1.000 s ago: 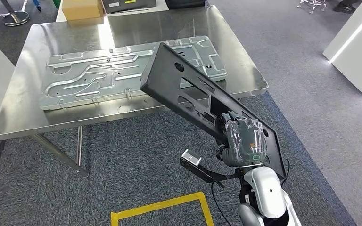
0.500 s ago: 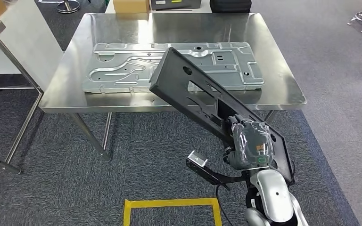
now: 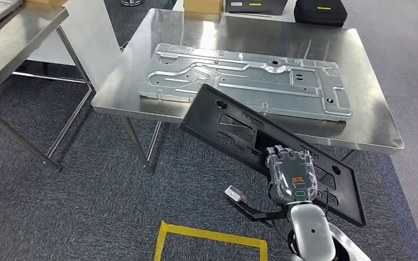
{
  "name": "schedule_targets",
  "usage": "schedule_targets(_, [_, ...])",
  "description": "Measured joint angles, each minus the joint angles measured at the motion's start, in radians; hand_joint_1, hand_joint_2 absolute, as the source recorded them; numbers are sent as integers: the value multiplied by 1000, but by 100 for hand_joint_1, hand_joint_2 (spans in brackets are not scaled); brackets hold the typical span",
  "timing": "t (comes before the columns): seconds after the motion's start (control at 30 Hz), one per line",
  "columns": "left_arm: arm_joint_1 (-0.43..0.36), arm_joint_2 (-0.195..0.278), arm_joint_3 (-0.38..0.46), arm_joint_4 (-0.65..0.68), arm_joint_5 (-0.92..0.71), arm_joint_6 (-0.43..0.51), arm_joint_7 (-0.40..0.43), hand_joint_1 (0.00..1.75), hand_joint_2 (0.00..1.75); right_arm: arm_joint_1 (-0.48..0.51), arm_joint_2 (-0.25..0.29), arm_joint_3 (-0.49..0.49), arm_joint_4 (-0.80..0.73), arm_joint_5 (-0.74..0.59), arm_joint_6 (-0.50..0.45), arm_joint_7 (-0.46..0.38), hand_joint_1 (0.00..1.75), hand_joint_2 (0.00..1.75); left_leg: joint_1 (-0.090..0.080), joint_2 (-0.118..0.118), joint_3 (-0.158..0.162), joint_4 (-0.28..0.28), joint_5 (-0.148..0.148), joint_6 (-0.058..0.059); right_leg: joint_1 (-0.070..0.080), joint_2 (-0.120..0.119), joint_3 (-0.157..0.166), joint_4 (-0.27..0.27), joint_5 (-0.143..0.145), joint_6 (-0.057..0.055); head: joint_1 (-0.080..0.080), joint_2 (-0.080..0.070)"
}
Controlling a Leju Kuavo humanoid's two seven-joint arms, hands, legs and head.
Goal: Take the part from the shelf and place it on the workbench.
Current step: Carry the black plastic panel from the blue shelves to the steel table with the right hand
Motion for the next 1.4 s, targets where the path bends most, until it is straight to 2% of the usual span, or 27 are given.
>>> schedule_targets(0.03, [0,0,2,4,-1,0,1,0,175,-8,-9,13,0,0,12,8,175,175,-1,8,-5,4,-3,-5,-2,-14,3,-8,4,-4,0,0])
schedule_targets(0.07, [-2,1,3,8,-3,0,1,0,175,-18,-19,26,-1,0,19,11,175,175,-3,32,-15,23,-15,-9,-5,-28,6,-15,8,-8,-2,0])
schedule_targets(0.13, [-5,2,5,13,-7,0,2,0,175,-30,-39,44,-6,1,24,13,175,175,-6,104,-58,117,-71,-15,-7,-55,11,-25,12,-15,-5,0])
schedule_targets(0.17, [-7,3,6,15,-8,0,2,0,175,-33,-48,49,-8,1,21,13,175,175,-5,127,-89,183,-104,-18,-6,-68,11,-25,12,-16,-7,0])
schedule_targets(0.2, [-8,3,6,18,-9,0,2,0,175,-33,-54,52,-9,1,15,12,175,175,-3,137,-116,241,-127,-22,-5,-80,11,-24,11,-16,-7,0])
schedule_targets(0.23, [-9,4,6,20,-10,0,3,0,175,-33,-56,53,-9,1,2,10,175,175,0,141,-129,273,-133,-25,-5,-91,10,-24,11,-15,-7,0])
schedule_targets(0.27, [-9,4,6,22,-11,0,3,0,175,-33,-58,52,-8,1,-11,9,175,175,2,143,-124,269,-122,-28,-5,-99,10,-22,10,-14,-7,0])
schedule_targets(0.33, [-9,5,6,24,-13,0,3,0,175,-36,-58,50,-7,1,-28,8,175,175,5,146,-58,154,-62,-29,-7,-110,10,-17,6,-8,-7,0])
schedule_targets(0.4, [-11,4,6,27,-16,0,3,0,175,-41,-61,49,-6,1,-27,10,175,175,2,149,9,36,-27,-22,-5,-114,10,-9,0,4,-6,0])
schedule_targets(0.43, [-12,4,6,28,-17,-1,3,0,175,-44,-63,50,-4,1,-23,11,175,175,-1,150,23,9,-24,-16,-4,-115,8,-6,-1,10,-6,0])
schedule_targets(0.57, [-13,3,6,30,-29,-13,1,0,175,-57,-74,55,6,1,-2,12,175,175,-3,147,23,0,-20,13,-7,-109,4,7,-12,31,-5,0])
schedule_targets(0.63, [-13,3,6,30,-34,-19,0,0,175,-63,-80,58,14,1,1,12,175,175,-2,147,23,-3,-17,23,-9,-95,-34,91,-64,37,-5,0])
schedule_targets(0.7, [-13,3,8,30,-39,-25,-1,0,175,-68,-84,62,26,1,0,12,175,175,-6,146,20,-3,-16,28,-9,-87,-102,229,-126,39,-5,0])
schedule_targets(0.73, [-13,3,9,30,-42,-27,-1,0,175,-70,-85,65,32,1,0,12,175,175,-9,144,19,-3,-16,29,-8,-85,-125,274,-136,37,-5,0])
schedule_targets(0.77, [-13,3,11,30,-43,-28,-1,0,175,-71,-85,68,38,1,0,12,175,175,-12,142,19,-3,-15,30,-7,-85,-132,283,-125,33,-5,0])
schedule_targets(0.8, [-13,3,13,30,-45,-28,-2,0,175,-74,-85,71,43,1,1,12,175,175,-16,139,20,-3,-15,30,-4,-84,-117,249,-96,27,-5,0])
schedule_targets(0.87, [-13,1,19,30,-47,-30,-4,0,175,-87,-86,75,53,1,5,12,175,175,-21,135,23,-3,-15,30,5,-79,-53,114,-26,4,-5,0])
schedule_targets(0.93, [-14,-1,25,30,-51,-34,-6,0,175,-105,-84,83,61,1,14,12,175,175,-22,133,21,-2,-14,26,15,-77,-12,18,6,-16,-5,0])
schedule_targets(1.0, [-15,-2,31,30,-56,-36,-7,0,175,-116,-83,93,66,1,26,12,175,175,-20,133,18,-2,-11,18,22,-79,-8,0,9,-21,-4,0])
schedule_targets(1.07, [-16,-1,39,31,-60,-37,-8,0,175,-119,-81,101,66,1,35,13,175,175,-19,135,14,6,-19,8,15,-82,-2,-15,17,-21,-4,0])
schedule_targets(1.1, [-16,0,43,31,-62,-37,-8,0,175,-121,-79,105,66,1,36,13,175,175,-18,137,5,29,-36,2,11,-85,1,-23,21,-22,-5,0])
schedule_targets(1.2, [-18,2,50,31,-63,-36,-11,0,175,-123,-76,112,66,1,38,13,175,175,-11,140,-74,199,-128,-13,7,-91,-1,-28,26,-25,-7,0])
schedule_targets(1.23, [-18,2,51,31,-64,-35,-13,0,175,-123,-76,114,66,1,39,13,175,175,-8,140,-100,254,-147,-17,6,-92,-3,-26,26,-25,-7,0])
schedule_targets(1.27, [-18,3,53,31,-64,-34,-15,0,175,-122,-76,118,66,1,40,13,175,175,-5,141,-112,280,-149,-22,6,-93,-5,-23,25,-24,-7,0])
schedule_targets(1.3, [-18,3,55,31,-64,-32,-17,0,175,-120,-76,122,64,1,42,13,175,175,-2,141,-105,268,-132,-26,4,-93,-6,-20,23,-22,-7,0])
schedule_targets(1.37, [-19,4,58,31,-67,-27,-20,0,175,-117,-76,127,56,1,48,13,175,175,4,144,-42,145,-69,-32,0,-93,-6,-10,16,-12,-7,0])
schedule_targets(1.4, [-19,4,59,31,-69,-25,-22,0,175,-116,-76,127,50,1,52,13,175,175,5,145,-10,84,-49,-32,-1,-93,-7,-3,11,-6,-7,0])
